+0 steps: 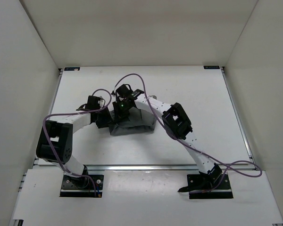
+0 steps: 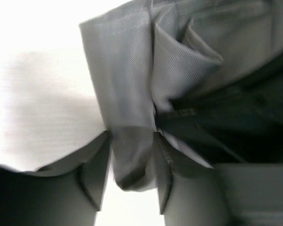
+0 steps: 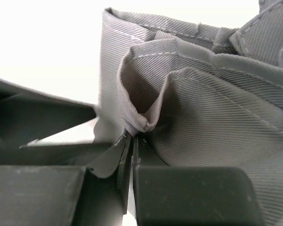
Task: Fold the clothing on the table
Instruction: Fold the skirt
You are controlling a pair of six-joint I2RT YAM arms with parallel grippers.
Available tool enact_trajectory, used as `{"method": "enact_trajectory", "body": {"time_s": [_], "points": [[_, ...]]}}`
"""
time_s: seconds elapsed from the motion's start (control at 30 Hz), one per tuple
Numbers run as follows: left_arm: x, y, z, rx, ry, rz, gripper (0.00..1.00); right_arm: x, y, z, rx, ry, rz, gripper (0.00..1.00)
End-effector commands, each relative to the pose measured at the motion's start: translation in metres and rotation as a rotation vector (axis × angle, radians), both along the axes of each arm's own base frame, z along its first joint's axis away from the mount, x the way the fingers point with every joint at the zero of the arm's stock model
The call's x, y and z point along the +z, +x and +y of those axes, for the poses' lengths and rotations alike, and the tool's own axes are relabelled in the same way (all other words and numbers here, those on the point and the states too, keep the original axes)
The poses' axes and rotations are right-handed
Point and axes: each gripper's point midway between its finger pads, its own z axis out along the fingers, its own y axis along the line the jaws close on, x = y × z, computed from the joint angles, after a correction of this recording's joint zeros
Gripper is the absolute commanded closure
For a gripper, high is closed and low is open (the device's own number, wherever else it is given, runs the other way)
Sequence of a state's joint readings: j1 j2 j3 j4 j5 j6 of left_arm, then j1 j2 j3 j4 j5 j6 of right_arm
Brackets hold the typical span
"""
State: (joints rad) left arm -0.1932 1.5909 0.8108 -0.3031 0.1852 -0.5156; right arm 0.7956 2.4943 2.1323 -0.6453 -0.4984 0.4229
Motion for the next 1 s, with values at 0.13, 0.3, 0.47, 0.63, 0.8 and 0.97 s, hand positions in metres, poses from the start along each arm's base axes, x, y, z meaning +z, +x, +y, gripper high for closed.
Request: {"method": "enact_trajectory", "body": {"time_s": [0.13, 0.3, 0.47, 0.63, 0.8, 0.97], "points": [[0.046, 0.01, 0.01, 0.054, -0.011, -0.126, 0.44, -0.03, 0.008, -0.035, -0.088, -0.343, -0.117, 1.0], [0.07, 0.015, 0.017, 0.085, -0.01, -0.182, 0.44, -0.031, 0.007, -0.073, -0.146, -0.51, -0.149, 1.0], [0.071, 0.013, 0.015, 0.073, -0.016, -0.181, 0.44, -0.014, 0.015, -0.12, -0.219, -0.54, -0.192, 1.0], [0.067, 0.01, 0.007, 0.063, -0.032, -0.176, 0.44, 0.018, 0.013, -0.089, -0.092, -0.292, -0.188, 0.98], [0.062, 0.007, 0.013, 0.076, -0.03, -0.166, 0.41, 0.061, 0.001, -0.049, -0.012, -0.148, -0.25, 0.66], [0.057, 0.001, 0.006, 0.066, -0.044, -0.159, 0.42, 0.102, 0.005, -0.058, -0.068, -0.06, -0.324, 0.56]]}}
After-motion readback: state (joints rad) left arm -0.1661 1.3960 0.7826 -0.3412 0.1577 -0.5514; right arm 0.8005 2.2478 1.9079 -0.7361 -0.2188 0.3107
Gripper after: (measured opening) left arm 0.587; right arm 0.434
